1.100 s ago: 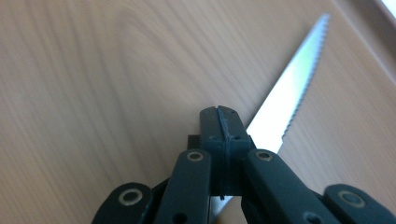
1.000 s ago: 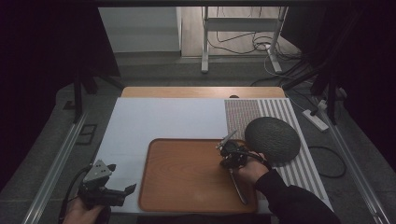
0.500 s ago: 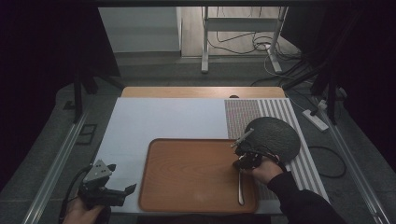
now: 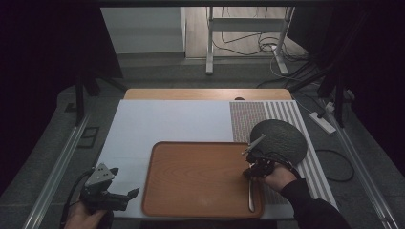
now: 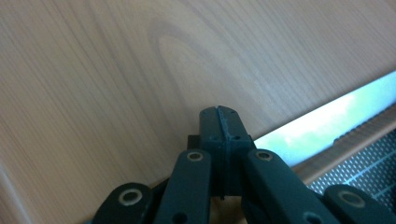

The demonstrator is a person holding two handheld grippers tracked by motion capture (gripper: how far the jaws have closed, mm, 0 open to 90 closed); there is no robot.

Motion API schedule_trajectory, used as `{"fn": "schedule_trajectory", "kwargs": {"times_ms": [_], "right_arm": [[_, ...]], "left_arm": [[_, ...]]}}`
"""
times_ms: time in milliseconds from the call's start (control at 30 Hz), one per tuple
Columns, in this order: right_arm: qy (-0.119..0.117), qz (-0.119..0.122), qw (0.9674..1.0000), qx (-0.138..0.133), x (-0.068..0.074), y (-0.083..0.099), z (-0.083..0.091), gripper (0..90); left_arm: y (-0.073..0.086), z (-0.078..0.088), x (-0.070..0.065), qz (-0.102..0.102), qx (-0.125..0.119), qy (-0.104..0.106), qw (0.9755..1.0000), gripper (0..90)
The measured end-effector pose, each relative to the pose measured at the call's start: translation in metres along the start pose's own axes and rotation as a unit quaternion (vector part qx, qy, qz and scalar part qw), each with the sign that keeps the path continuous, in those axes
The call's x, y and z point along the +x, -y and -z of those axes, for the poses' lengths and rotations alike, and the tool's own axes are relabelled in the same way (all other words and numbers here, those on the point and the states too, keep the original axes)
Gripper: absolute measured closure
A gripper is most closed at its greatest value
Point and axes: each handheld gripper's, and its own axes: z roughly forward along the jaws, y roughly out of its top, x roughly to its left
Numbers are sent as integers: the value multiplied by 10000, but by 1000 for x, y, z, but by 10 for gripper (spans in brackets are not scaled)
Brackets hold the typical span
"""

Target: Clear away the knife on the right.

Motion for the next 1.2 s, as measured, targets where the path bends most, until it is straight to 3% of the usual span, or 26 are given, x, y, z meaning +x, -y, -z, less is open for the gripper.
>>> {"fn": "schedule_trajectory", "kwargs": {"times_ms": [233, 400, 767, 1000, 1200], "right_arm": [[5, 13, 10000, -8, 0, 1, 0, 892], [-70, -39, 9998, -192, 1, -2, 3, 878], [-40, -64, 9990, -450, 8, -7, 9, 775], [160, -86, 9982, -580, 12, -9, 14, 611], [123, -221, 9967, -773, 13, -8, 20, 411]], "left_arm": [[0, 0, 0, -1, -1, -4, 10000, 16], [0, -1, 0, -7, 10, -8, 10000, 17], [0, -1, 0, 12, 22, -2, 10000, 16], [0, 0, 0, 28, 9, 9, 10000, 17], [0, 0, 1, 37, 6, 9, 10000, 16]]}}
